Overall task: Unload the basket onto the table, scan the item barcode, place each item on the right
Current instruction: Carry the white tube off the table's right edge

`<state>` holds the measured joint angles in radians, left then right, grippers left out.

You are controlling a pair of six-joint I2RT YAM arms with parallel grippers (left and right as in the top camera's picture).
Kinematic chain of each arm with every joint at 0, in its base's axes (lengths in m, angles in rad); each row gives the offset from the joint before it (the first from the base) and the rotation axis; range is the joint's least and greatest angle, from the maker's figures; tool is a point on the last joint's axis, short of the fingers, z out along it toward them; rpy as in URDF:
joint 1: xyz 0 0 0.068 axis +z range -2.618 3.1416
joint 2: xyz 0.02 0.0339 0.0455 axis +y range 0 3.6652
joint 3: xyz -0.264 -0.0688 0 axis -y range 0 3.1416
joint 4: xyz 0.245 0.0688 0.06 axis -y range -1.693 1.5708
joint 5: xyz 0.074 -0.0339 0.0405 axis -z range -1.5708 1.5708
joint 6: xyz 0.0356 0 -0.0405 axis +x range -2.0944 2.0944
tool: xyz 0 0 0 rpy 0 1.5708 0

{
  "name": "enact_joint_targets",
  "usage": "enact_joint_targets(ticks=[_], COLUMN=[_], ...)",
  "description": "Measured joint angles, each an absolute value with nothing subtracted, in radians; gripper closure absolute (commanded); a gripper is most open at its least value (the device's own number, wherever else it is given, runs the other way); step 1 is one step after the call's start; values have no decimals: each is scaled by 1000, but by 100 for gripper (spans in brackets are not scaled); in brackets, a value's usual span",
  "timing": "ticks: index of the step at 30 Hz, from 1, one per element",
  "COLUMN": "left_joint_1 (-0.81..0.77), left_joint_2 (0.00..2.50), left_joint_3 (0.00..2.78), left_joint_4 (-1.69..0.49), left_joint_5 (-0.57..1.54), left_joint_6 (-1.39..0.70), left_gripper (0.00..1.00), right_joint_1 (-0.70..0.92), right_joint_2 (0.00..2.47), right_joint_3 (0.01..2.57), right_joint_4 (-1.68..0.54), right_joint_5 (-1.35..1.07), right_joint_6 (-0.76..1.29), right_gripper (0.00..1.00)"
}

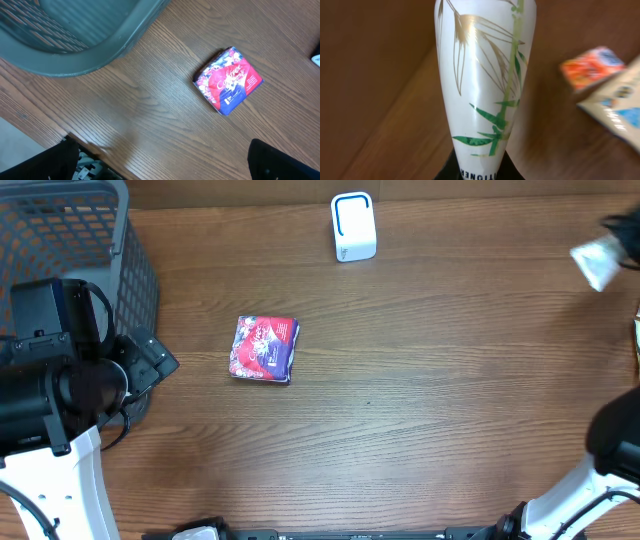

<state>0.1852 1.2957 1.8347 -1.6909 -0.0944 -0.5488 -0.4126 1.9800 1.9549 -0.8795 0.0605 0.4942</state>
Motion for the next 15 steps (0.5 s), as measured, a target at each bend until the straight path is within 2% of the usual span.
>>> enact_joint_targets(ticks=[5,12,13,15], left_joint_1=[185,185,185,185], left_joint_2=[1296,1296,1296,1296], left_joint_3=[1835,1835,1835,1835], left_joint_4=[-1691,-1691,-1691,-1691], left_joint_5=[-94,-94,-94,-94], left_joint_6=[-549,-549,-549,-549], left_gripper=[0,0,0,0], right_joint_1=[-591,-734,-744,-756], right_joint_2=[2027,2146,2167,2197], right_joint_3=[1946,1940,1939,1936], right_joint_4=[-891,-874,-868,-854], right_joint_5=[68,78,78,78], right_joint_6=[494,494,494,496], right_gripper=[96,96,95,84])
